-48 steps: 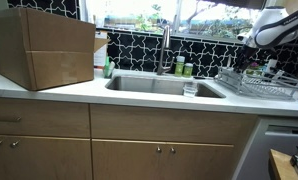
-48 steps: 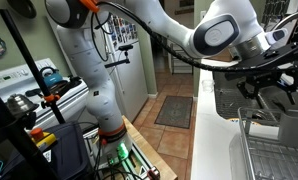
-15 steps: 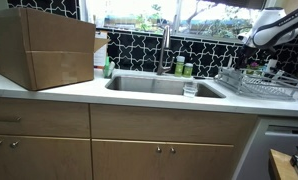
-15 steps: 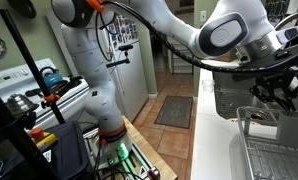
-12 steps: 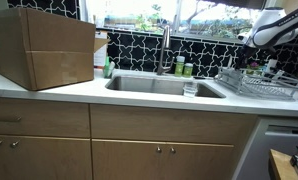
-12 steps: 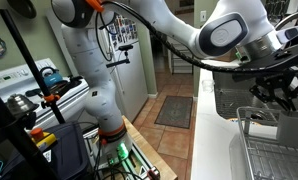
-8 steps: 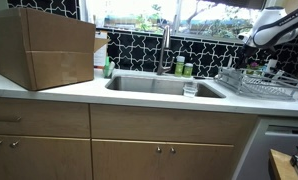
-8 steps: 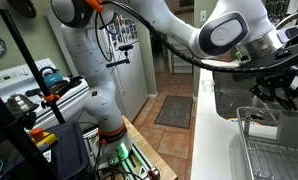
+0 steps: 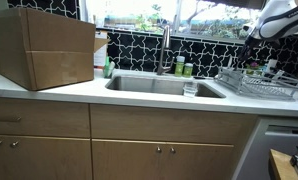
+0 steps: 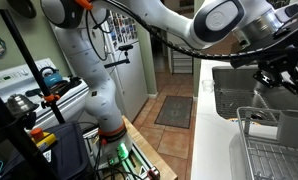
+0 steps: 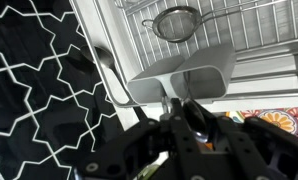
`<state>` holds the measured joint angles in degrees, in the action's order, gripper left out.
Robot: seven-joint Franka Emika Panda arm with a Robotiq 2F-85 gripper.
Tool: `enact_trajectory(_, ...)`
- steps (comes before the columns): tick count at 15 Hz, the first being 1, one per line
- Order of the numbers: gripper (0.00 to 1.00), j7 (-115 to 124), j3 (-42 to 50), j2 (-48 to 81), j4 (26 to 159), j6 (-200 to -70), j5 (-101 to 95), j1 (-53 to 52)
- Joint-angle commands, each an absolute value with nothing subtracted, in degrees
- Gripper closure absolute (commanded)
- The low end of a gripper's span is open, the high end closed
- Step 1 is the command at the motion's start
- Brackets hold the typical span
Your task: Remove the spoons from the front compartment of the utensils rack and place them in the rear compartment of the utensils rack in the dishes drying rack
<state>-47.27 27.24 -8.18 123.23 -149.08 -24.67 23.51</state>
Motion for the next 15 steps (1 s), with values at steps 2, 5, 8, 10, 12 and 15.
enact_trajectory(2,0.97,-44.44,25.98,-12.56,123.05,-145.63,-27.60,24.73)
enact_trajectory(5,0.97,-44.13,25.67,-13.89,122.39,-144.40,-27.77,24.61)
enact_trajectory(8,0.97,-44.30,25.79,-14.68,121.56,-142.98,-27.85,24.60)
enact_trajectory(10,0.97,-44.14,26.09,-14.44,120.61,-142.84,-27.51,24.69)
enact_trajectory(12,0.97,-44.23,26.78,-13.31,119.48,-143.98,-26.47,24.66)
enact_trajectory(15,0.97,-43.92,27.99,-11.15,117.63,-144.92,-24.71,24.65)
